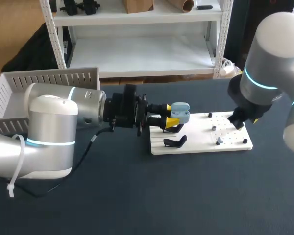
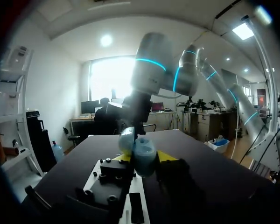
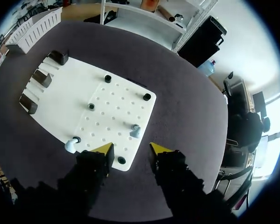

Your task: Pick up each earbud case from the left stands, insert the matching earbuds, close the lid, and place the case in the box.

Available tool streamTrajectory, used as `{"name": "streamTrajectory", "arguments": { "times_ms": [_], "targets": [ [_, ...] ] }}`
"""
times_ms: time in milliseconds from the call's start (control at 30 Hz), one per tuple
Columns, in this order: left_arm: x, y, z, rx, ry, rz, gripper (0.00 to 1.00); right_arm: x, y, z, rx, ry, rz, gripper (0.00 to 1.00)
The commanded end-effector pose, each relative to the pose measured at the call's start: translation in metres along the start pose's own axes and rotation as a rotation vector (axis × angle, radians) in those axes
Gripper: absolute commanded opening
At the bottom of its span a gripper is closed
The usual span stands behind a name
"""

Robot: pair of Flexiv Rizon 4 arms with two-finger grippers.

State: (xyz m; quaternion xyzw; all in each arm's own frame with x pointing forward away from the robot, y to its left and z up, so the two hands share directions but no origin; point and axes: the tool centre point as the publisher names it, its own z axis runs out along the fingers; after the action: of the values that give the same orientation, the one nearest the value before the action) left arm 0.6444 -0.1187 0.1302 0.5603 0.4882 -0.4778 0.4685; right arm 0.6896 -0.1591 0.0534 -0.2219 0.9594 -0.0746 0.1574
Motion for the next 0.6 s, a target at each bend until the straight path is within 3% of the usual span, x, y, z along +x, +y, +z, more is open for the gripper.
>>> {"name": "streamTrajectory", "arguments": {
  "times_ms": [33,600],
  "targets": [
    [0.001,0.001,0.000,0.004,-0.002,0.000,0.00,-0.003,0.002,0.004,-0.007,0.010,0.001,0.47],
    [0.001,0.001,0.000,0.004,-0.002,0.000,0.00,-0.006,0.001,0.017,-0.006,0.020,0.011,0.43]
  ]
}}
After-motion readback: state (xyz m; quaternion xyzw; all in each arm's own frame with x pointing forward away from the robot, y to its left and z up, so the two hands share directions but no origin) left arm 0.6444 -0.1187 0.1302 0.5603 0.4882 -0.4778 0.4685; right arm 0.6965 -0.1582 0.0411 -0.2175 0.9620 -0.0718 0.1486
